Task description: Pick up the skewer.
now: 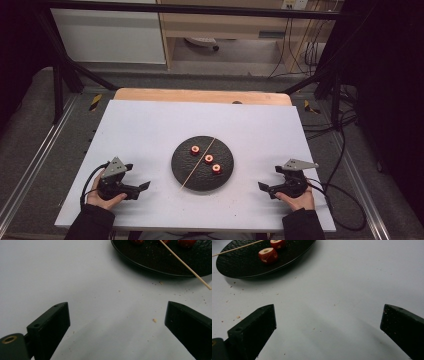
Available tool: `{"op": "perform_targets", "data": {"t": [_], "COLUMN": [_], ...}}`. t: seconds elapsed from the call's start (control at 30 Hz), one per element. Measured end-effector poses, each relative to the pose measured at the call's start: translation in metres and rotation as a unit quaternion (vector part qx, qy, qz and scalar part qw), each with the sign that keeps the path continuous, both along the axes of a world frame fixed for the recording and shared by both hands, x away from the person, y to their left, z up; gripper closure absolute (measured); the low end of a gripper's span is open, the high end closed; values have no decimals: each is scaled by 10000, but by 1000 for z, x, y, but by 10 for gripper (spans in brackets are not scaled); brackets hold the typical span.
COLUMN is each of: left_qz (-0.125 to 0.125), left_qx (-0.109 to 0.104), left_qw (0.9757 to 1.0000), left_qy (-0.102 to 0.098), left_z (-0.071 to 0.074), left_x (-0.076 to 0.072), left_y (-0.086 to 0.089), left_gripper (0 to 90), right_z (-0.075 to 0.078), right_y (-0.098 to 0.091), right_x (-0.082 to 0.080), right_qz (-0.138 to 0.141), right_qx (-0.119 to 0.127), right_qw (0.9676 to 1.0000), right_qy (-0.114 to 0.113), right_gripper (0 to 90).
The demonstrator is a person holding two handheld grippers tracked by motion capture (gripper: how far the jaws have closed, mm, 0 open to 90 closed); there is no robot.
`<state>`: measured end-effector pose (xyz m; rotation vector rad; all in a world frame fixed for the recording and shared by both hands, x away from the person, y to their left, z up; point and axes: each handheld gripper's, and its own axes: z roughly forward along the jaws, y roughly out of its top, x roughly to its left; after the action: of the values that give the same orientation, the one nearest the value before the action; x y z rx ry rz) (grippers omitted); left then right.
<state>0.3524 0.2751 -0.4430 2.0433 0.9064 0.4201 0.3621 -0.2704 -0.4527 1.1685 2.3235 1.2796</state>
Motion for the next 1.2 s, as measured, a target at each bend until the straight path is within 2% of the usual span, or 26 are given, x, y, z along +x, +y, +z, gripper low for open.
{"op": "perform_targets", "data": {"t": [0.3, 0.63, 0.83, 1.03, 1.07, 1.2], "left_qz": [-57, -58, -30, -47, -64, -141], "left_qx": [-18, 83, 100, 176, 213, 204], "left_qw": [10000, 9999, 9999, 9998, 9997, 9997], "left_qy": [-9, 86, 65, 74, 68, 75], "left_z": [3, 7, 13, 24, 27, 32], "left_x": [-1, 0, 0, 0, 0, 1], "left_y": [-4, -14, -21, -38, -45, -57], "left_gripper": [47, 47, 56, 63, 66, 78], "right_z": [0, 0, 0, -1, 0, 0], "right_y": [1, 1, 2, 3, 4, 5], "right_x": [0, 0, 0, 0, 0, 0], "right_qz": [6, 8, 18, 56, 57, 38], "right_qx": [6, -45, -41, -69, -86, -67], "right_qw": [10000, 10000, 10000, 9999, 9999, 9999], "right_qy": [30, 52, 54, 59, 78, 85], "right_gripper": [9, 8, 7, 7, 7, 8]}}
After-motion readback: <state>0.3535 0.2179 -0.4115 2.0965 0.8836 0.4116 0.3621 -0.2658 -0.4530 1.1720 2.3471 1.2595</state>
